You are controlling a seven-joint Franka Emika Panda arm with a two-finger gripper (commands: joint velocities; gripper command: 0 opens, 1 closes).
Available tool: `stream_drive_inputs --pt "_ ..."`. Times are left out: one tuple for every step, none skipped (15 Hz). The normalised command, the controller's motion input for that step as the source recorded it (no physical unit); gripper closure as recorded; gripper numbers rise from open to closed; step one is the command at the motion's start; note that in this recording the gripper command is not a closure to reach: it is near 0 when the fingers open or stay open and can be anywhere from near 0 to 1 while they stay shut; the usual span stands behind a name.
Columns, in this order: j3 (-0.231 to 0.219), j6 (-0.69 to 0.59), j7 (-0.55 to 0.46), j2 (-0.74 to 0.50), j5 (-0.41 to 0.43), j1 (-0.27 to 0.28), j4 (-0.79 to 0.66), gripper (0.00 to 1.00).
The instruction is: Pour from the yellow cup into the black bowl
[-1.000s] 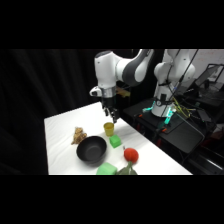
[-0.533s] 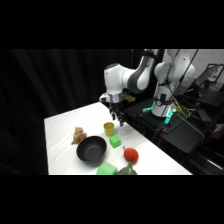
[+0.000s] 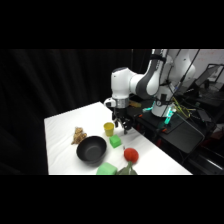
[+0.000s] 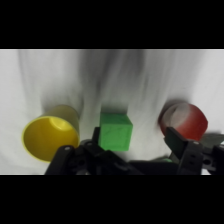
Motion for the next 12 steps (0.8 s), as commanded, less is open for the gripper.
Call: stream_drive_inputs --pt "-0.031 0.25 0.13 0.26 -0.211 -0.006 0.27 0.0" --pt "-0.075 0.23 0.16 0.28 -0.283 -0.025 0.29 0.0" --pt "-0.12 0.18 0.19 0.28 -0.347 -0.037 0.31 0.0" --pt "-0.137 0.16 0.2 0.25 -0.356 -0.042 0.29 0.0" --pt "-0.15 0.11 0.19 0.21 -0.352 -0.053 0.25 0.0" --pt "-0.13 0.09 0.16 0.15 -0.303 -0.06 0.19 0.0" --pt "-0.081 0.05 0.1 0.08 -0.213 -0.083 0.11 0.0" --pt "-0.039 0.02 0.08 0.03 -0.155 -0.084 0.05 0.0" --pt "-0.003 0.03 0.06 0.0 -0.114 -0.079 0.01 0.0" --pt "0.02 0.01 0.06 0.01 -0.08 -0.073 0.0 0.0" --pt "0.039 0.0 0.04 0.03 -0.057 -0.073 0.0 0.0" --pt "0.06 0.01 0.0 0.08 -0.023 -0.087 0.01 0.0"
